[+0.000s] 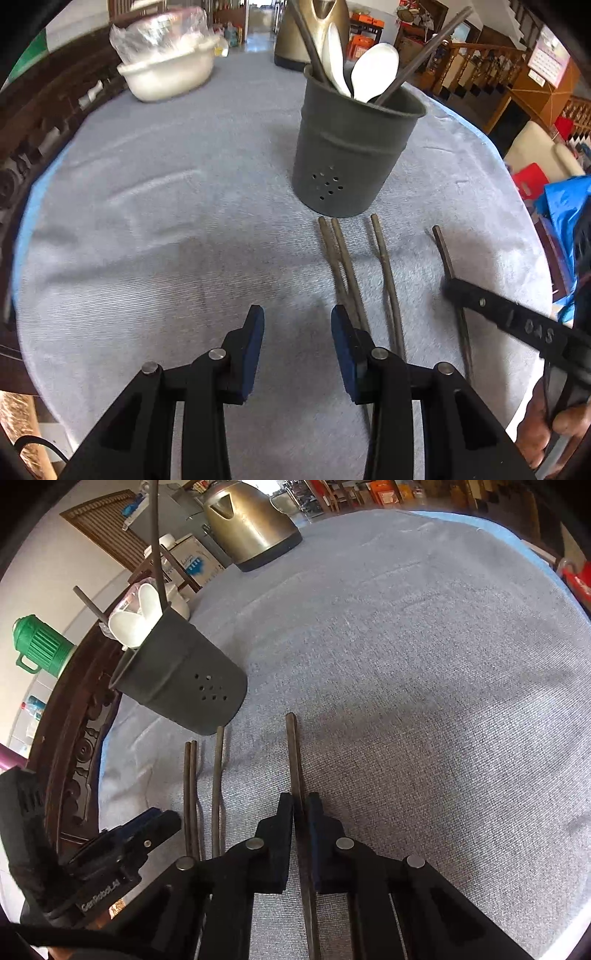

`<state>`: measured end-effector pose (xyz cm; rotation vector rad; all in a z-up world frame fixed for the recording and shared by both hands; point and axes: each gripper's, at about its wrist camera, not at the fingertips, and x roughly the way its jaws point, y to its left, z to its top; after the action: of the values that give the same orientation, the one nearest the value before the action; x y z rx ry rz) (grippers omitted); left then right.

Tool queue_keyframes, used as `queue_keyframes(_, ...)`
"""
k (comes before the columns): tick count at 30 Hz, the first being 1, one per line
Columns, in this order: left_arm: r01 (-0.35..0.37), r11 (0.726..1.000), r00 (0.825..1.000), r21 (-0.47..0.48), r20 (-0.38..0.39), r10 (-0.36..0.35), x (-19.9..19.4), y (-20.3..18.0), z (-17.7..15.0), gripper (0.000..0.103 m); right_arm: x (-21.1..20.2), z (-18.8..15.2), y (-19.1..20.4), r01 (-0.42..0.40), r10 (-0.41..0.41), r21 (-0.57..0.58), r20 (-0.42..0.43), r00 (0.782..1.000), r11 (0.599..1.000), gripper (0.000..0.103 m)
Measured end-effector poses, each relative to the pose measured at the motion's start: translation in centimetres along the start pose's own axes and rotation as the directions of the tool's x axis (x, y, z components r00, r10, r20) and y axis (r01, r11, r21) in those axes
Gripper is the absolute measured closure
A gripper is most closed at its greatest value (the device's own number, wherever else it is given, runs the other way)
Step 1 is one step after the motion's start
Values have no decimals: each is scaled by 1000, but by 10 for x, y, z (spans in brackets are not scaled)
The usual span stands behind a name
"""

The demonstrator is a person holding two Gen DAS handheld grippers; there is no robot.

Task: Organize utensils
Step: 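Close the right tool on one brown chopstick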

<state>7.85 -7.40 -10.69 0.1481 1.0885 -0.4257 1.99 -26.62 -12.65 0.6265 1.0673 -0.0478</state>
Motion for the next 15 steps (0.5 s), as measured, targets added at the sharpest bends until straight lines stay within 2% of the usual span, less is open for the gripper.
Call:
queue_keyframes(4,-18,1000,999,-6,34,18,-24,6,-13,64,2,1,5,19,-19,-10,2,1000,1000,94)
queue_keyframes(7,-91,996,994,24,67,89,-43,4,-29,64,5,2,10,33,-33,-13,-1,999,999,94)
queue_keyframes(10,-95,994,993,47,81,92,-58,-5,-47,63,6,4,14,49,-49,-15,-8,999,999,94)
queue_keyframes(13,-131,986,984,103,133,117,-77,-23,-72,58,10,5,18,56,-57,-11,-13,998,998,94)
queue_keyframes(15,-128,985,982,115,155,110,-90,-28,-84,55,11,6,21,70,-70,-20,-15,997,997,94)
